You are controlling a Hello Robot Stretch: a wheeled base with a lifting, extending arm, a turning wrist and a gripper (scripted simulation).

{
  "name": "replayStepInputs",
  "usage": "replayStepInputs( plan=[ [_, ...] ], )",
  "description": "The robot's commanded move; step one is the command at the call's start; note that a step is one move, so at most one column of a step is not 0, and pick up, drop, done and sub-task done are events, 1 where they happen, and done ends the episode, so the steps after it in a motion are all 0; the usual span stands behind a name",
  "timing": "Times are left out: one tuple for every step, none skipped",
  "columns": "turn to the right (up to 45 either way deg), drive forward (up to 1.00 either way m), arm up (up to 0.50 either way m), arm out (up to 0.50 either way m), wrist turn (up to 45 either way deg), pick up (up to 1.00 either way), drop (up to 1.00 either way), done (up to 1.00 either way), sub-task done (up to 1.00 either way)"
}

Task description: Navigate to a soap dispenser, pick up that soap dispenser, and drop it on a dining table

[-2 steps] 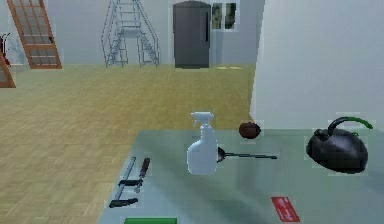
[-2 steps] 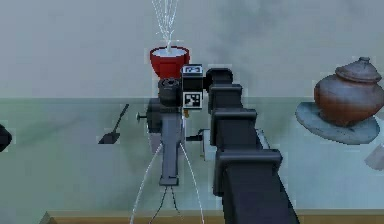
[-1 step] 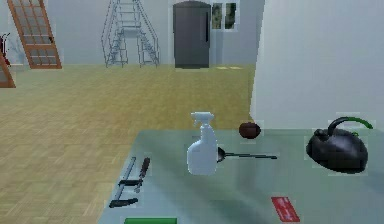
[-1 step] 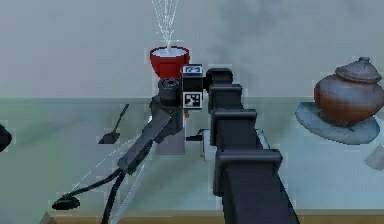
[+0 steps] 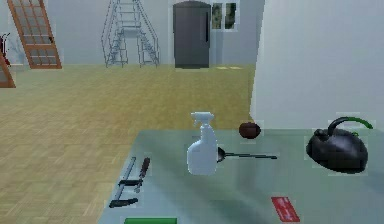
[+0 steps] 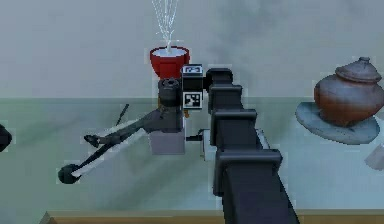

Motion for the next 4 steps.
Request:
replayStepInputs(
  plan=[
    [0.0,0.00,0.00,0.00,45.0,0.00,0.00,0.00,0.00],
    [0.0,0.00,0.00,0.00,36.0,0.00,0.00,0.00,0.00],
    [0.0,0.00,0.00,0.00,0.0,1.00,0.00,0.00,0.00],
    [0.0,0.00,0.00,0.00,-45.0,0.00,0.00,0.00,0.00]
  ],
)
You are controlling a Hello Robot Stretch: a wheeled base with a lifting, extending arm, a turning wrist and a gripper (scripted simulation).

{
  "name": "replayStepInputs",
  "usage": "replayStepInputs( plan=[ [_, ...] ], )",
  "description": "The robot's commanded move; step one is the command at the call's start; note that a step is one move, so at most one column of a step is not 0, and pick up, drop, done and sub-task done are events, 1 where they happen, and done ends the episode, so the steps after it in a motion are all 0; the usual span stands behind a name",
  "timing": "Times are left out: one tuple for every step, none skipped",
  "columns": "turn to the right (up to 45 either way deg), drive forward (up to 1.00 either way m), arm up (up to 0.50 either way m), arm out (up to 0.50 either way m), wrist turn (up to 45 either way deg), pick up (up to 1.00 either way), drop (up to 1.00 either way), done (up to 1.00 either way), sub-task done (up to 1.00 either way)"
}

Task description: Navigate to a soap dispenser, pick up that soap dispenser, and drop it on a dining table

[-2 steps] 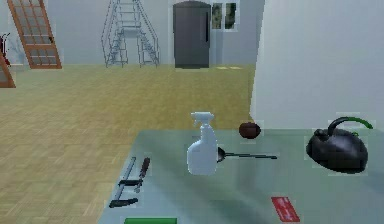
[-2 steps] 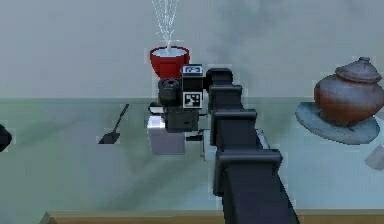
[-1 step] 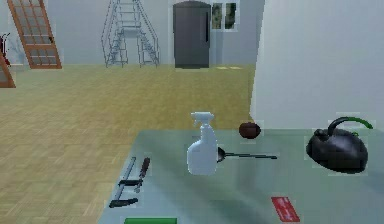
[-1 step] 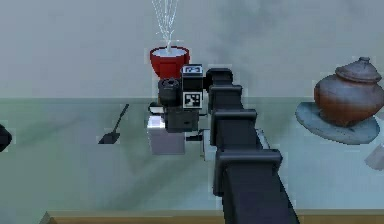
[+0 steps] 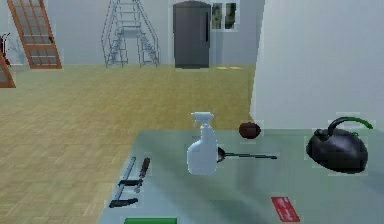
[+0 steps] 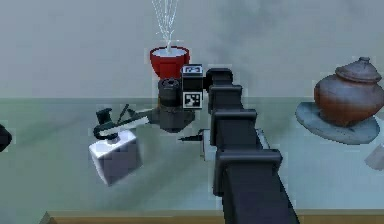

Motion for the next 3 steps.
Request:
replayStepInputs(
  plan=[
    [0.0,0.00,0.00,0.00,-45.0,0.00,0.00,0.00,0.00],
    [0.0,0.00,0.00,0.00,-30.0,0.00,0.00,0.00,0.00],
    [0.0,0.00,0.00,-0.20,0.0,0.00,0.00,0.00,0.00]
  ],
)
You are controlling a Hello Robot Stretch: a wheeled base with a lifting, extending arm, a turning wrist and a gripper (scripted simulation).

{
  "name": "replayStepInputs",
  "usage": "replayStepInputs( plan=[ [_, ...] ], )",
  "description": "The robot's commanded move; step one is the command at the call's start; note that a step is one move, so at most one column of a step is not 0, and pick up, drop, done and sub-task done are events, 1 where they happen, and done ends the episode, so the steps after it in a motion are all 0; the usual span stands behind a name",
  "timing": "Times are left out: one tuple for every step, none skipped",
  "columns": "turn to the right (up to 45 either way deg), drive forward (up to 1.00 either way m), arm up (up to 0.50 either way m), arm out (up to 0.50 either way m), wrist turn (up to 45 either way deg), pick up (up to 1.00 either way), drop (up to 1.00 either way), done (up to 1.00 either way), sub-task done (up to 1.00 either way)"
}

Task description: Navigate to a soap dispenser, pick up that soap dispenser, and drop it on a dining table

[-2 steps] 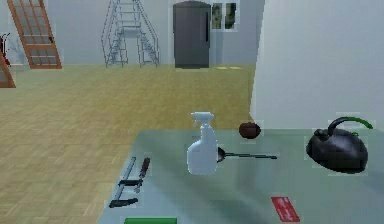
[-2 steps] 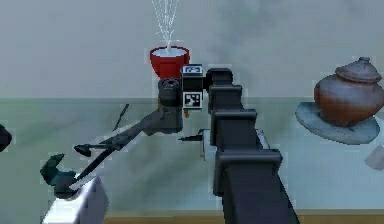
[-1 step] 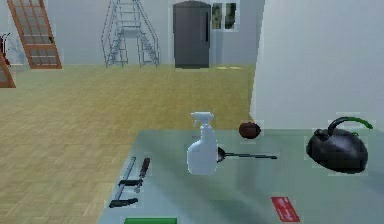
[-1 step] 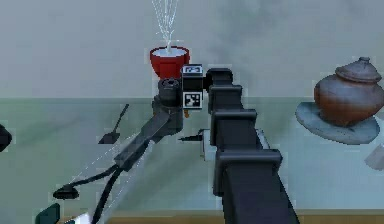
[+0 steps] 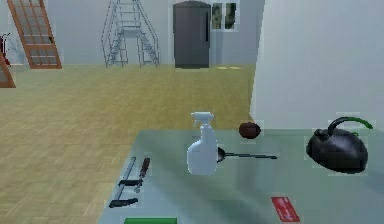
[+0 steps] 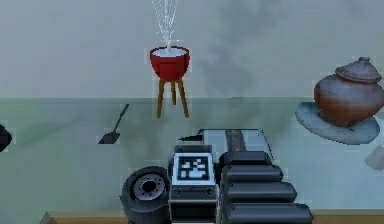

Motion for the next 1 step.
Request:
replayStepInputs(
  plan=[
    [-45.0,0.00,0.00,0.00,0.0,0.00,0.00,0.00,0.00]
  ],
)
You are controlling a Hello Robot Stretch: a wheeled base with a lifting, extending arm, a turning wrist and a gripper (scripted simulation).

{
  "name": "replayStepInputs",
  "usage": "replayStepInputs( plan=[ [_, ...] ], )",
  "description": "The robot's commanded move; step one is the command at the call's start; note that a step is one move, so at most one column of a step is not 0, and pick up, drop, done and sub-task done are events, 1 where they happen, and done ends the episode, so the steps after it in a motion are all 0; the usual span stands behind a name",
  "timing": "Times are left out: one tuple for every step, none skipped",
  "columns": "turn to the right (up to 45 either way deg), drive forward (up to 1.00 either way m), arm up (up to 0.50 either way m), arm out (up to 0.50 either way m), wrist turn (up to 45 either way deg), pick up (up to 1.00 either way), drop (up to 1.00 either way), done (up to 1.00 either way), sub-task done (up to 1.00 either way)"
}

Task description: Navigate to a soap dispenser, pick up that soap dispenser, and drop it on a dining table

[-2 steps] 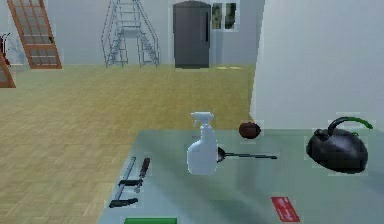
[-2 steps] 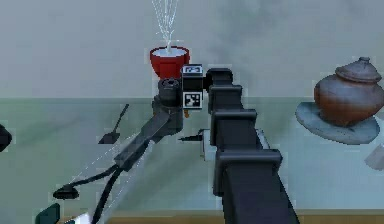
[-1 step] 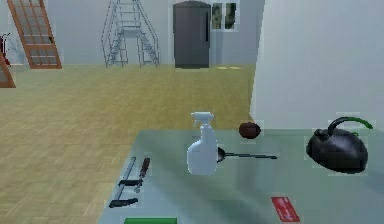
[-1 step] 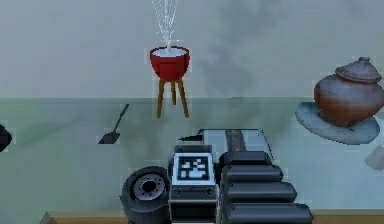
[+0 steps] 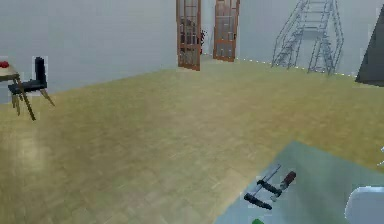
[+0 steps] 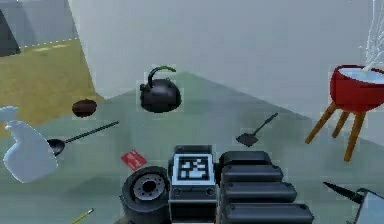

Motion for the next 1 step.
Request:
replayStepInputs(
  plan=[
    [-45.0,0.00,0.00,0.00,0.0,0.00,0.00,0.00,0.00]
  ],
)
